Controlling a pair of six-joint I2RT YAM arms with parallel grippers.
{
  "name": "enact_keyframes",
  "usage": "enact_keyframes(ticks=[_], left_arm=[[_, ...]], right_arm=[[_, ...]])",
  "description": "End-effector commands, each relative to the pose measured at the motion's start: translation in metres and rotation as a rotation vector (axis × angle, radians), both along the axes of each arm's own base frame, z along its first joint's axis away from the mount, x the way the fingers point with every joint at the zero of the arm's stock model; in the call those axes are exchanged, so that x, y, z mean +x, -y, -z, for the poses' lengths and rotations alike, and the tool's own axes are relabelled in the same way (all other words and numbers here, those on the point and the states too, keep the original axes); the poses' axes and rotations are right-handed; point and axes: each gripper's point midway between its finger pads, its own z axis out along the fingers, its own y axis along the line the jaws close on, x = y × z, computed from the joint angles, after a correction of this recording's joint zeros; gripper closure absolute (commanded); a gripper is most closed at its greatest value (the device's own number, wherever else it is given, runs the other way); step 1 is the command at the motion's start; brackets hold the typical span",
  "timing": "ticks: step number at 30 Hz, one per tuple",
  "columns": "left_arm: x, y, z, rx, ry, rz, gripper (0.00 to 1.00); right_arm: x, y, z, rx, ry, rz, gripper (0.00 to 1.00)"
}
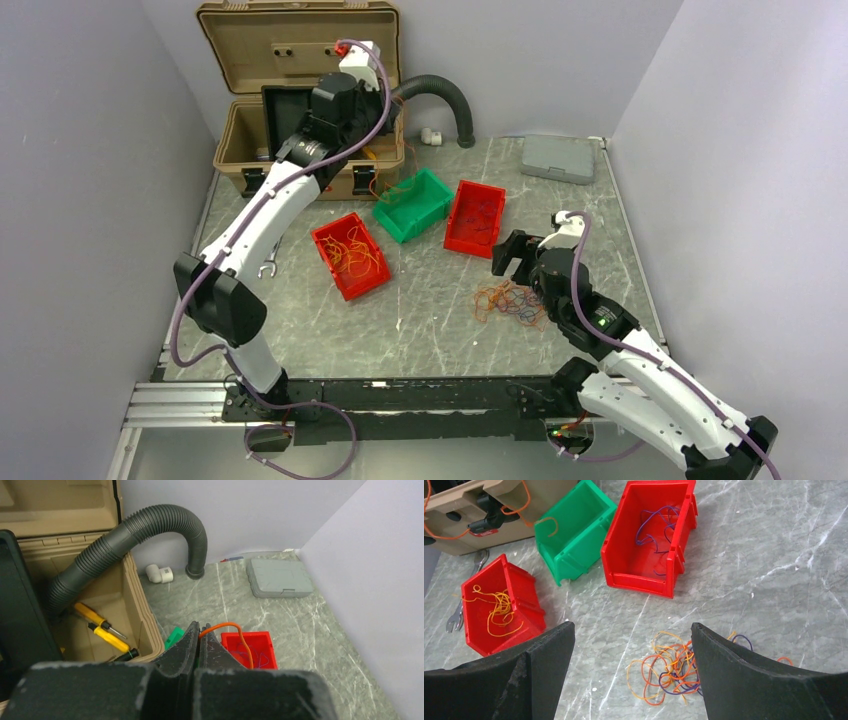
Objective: Untangle the cables
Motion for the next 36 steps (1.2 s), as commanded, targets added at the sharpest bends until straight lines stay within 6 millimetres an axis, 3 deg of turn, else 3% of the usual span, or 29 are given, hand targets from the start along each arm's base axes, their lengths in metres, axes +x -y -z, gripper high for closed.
enact_keyframes(ticks=[1,10,19,25,30,36], left_arm=[[0.006,0.002,0.006,-0.028,-0.010,-0.007,1.00],[0.018,0.015,0.072,-0.009,-0.093,0.018,1.00],[0.037,0.032,0.097,0.015,-0.052,0.067,1.00],[0.044,0.032,0.120,0.020,-0.050,0.033,1.00],[0.040,0.033,0.149,0.062,-0.043,0.013,1.00],[0.012,0.034,0.192,0.129,-0.051,0.019,1.00]], right_arm=[[0.001,0.001,-0.009,-0.005,0.027,-0.001,0.12],[-0.001,0.003,-0.006,-0.001,0.020,0.001,0.12],[-0.005,0.009,-0.010,0.001,0.031,0.014,0.12],[-0.006,0.011,-0.010,-0.006,0.036,0.017,0.12],[-0.005,0.011,-0.011,-0.017,0.038,0.016,0.12],[-0.005,0.012,-0.012,-0.025,0.037,0.018,0.12]])
